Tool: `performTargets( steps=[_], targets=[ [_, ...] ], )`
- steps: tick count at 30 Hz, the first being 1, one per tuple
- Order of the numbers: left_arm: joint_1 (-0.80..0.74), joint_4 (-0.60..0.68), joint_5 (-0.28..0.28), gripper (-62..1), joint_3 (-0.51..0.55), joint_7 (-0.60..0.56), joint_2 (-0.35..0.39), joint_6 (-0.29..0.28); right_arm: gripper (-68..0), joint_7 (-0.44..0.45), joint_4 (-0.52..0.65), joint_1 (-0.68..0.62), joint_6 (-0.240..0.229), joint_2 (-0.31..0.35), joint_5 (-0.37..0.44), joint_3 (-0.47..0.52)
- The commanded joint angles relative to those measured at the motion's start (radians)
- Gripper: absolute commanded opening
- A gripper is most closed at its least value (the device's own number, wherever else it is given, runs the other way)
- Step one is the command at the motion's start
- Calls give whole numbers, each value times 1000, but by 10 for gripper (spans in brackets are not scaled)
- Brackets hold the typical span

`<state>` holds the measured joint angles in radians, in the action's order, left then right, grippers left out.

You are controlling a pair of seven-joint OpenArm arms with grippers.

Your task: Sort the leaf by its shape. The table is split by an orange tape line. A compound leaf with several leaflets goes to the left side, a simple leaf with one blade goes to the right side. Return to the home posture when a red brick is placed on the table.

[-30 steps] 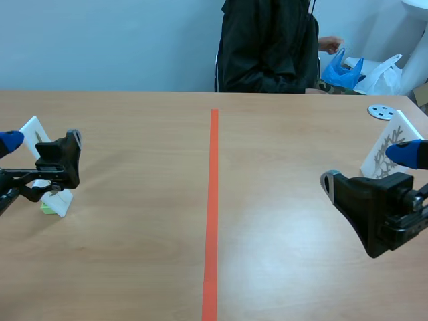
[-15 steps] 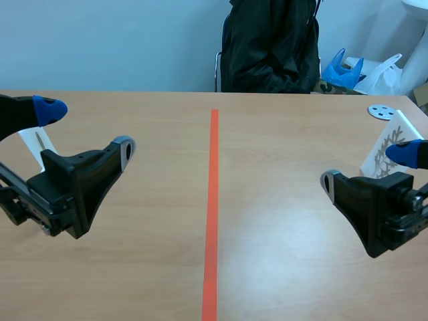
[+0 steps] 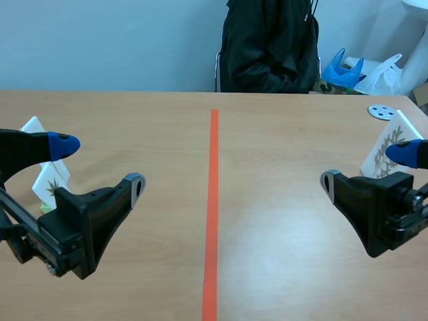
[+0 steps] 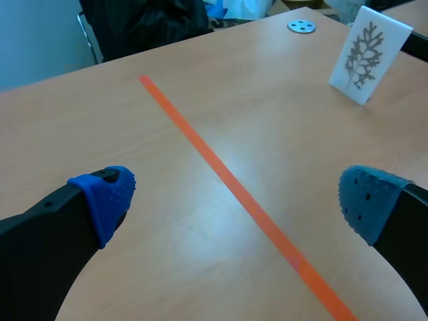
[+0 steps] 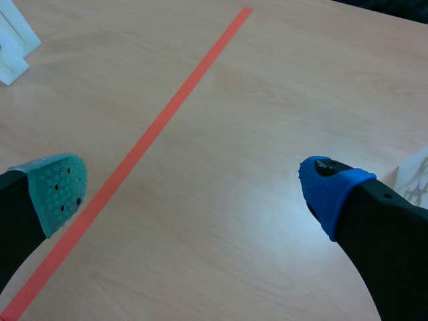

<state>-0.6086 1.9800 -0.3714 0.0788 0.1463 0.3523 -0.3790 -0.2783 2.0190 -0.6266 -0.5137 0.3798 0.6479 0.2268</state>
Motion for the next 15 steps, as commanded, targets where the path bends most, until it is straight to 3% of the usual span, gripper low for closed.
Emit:
performTargets(
  steps=[1,15],
  targets=[
    [5,3,-10,14,-10,-14,-3,-2,4,14,3,12,0,14,14,10],
    [5,3,-10,14,-26,-14,-3,-2,4,14,3,12,0,14,14,10]
  ],
)
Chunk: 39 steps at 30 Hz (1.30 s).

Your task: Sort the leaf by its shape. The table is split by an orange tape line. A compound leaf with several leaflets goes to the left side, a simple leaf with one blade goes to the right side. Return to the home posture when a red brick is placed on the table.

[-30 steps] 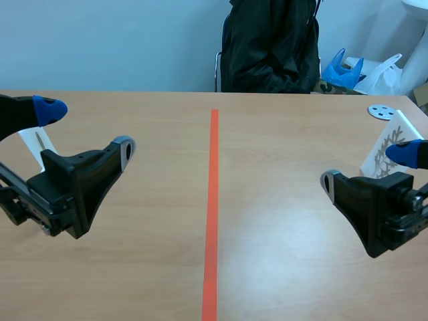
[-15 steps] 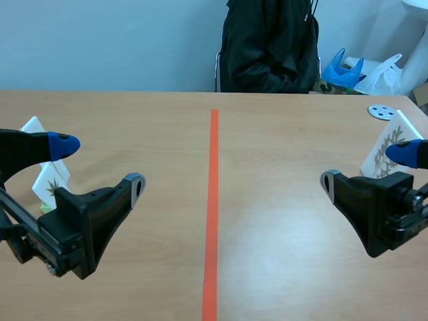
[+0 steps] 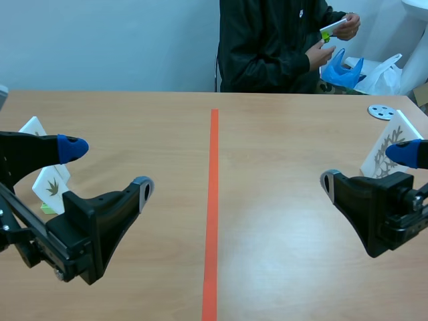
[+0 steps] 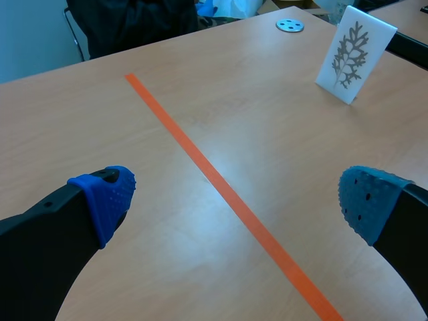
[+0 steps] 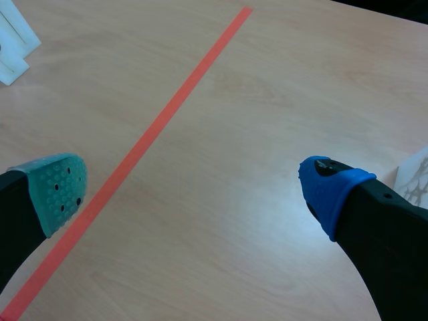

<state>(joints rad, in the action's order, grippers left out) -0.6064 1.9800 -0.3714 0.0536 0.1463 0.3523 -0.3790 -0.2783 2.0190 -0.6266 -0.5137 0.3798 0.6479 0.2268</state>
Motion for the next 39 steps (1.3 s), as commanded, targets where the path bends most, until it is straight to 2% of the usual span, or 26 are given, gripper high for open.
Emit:
performTargets(
  steps=[1,10,39],
  targets=[
    [3,3,-10,14,-1,-14,-3,-2,4,15,3,12,0,14,14,10],
    [3,3,-10,14,-45,-14,-3,-2,4,14,3,12,0,14,14,10],
    [3,2,-10,14,-46,-15,-3,-2,4,15,3,12,0,14,14,10]
  ],
)
